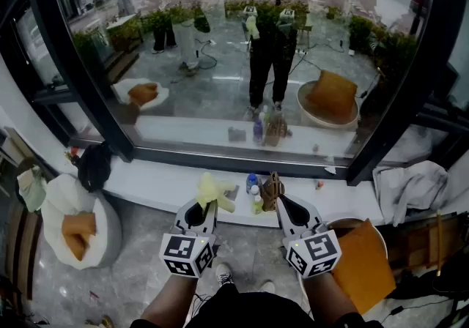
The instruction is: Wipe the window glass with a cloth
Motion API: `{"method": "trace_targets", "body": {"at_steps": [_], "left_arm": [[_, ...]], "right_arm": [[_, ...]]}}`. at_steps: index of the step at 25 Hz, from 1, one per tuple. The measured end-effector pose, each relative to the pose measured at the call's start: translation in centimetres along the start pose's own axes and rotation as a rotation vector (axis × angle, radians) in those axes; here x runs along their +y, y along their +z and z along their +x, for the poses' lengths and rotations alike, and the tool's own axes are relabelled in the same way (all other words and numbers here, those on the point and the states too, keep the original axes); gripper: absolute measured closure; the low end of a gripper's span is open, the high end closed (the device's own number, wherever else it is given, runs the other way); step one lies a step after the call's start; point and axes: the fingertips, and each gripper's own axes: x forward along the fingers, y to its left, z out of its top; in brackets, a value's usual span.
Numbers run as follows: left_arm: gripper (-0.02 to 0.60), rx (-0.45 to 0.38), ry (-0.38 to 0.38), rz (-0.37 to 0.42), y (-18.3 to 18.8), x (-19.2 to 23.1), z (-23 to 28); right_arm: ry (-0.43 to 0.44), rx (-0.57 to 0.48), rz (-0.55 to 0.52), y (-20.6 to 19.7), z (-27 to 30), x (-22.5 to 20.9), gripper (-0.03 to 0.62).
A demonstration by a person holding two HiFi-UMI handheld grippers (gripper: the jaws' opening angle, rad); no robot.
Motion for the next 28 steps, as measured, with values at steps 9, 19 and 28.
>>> {"method": "trace_targets", "body": {"at_steps": [9, 19, 28], "left_arm": [[0.548, 0.001, 0.004, -0.007, 0.1, 0.5, -0.1], [0.548, 0.002, -0.005, -0.014, 0.0, 1.2, 0.1], [0.548, -0.005, -0.015, -0.027, 0.3, 4.1, 0.9]], "right_arm": [[-0.001, 0.009, 0.008, 0.0, 0.3, 0.3, 0.568], [0.003, 0.016, 0.044, -0.2, 1.2, 0.6, 0.566], [-0.004, 0.024, 0.039, 0.3, 4.0, 1.7, 0.566]]}}
